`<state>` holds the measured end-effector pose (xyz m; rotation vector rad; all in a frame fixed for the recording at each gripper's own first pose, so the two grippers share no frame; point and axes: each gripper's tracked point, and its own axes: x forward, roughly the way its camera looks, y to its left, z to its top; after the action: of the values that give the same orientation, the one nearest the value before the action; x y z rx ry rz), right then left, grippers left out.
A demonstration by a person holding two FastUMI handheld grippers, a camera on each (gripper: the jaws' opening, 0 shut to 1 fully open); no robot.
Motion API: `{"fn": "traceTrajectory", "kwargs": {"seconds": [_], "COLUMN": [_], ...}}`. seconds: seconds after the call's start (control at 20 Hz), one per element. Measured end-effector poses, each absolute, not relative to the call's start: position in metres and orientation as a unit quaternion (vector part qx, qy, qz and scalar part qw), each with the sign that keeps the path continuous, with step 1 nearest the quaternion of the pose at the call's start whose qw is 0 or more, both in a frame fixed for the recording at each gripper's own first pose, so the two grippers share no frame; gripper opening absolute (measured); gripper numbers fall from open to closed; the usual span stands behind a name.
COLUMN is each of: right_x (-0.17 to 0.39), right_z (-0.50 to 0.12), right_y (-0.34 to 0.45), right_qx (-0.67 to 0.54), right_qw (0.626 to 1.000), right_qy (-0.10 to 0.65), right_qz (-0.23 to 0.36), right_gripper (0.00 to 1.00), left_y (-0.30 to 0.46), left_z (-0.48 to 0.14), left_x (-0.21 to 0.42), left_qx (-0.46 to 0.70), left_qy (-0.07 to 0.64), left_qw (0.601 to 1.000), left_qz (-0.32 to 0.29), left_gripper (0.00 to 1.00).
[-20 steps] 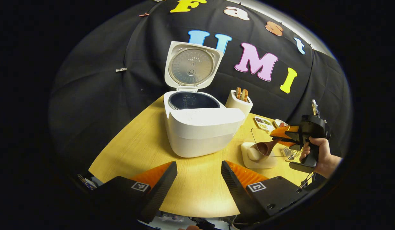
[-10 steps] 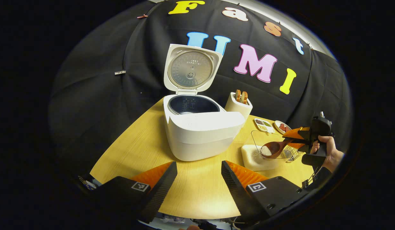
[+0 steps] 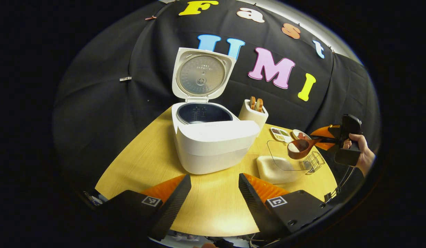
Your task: Close the left gripper, press the button to open the rice cooker; take a wooden spoon from the chopstick holder with the right hand, scoop a spoonful of rice and pour it into the rice cooker, then put the wooden spoon back into the chopstick holder.
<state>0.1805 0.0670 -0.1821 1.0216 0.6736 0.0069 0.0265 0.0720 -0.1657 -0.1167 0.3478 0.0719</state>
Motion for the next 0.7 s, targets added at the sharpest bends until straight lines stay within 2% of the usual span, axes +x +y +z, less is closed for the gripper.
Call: {"fn": "traceTrajectory", "kwargs": {"seconds": [0.3, 0.7], "right_x": [0.201, 0.216], "right_z": [-0.141, -0.108], "right_y": [0.103, 0.162], "right_qx": [0.534, 0.554], "right_qw": [0.79, 0.77], "right_qy": [0.301, 0.309], "right_qz": [0.029, 0.072], "right_gripper": [0.19, 0.18], "left_y": [0.082, 0.104], "left_z": [-0.165, -0.163], "left_x": [0.026, 0.022], "left_qx": [-0.054, -0.066], "left_qy": [0.172, 0.169], "left_qw": [0.983, 0.982], "left_qz": [0.032, 0.056], "left_gripper": [0.96, 0.96]}}
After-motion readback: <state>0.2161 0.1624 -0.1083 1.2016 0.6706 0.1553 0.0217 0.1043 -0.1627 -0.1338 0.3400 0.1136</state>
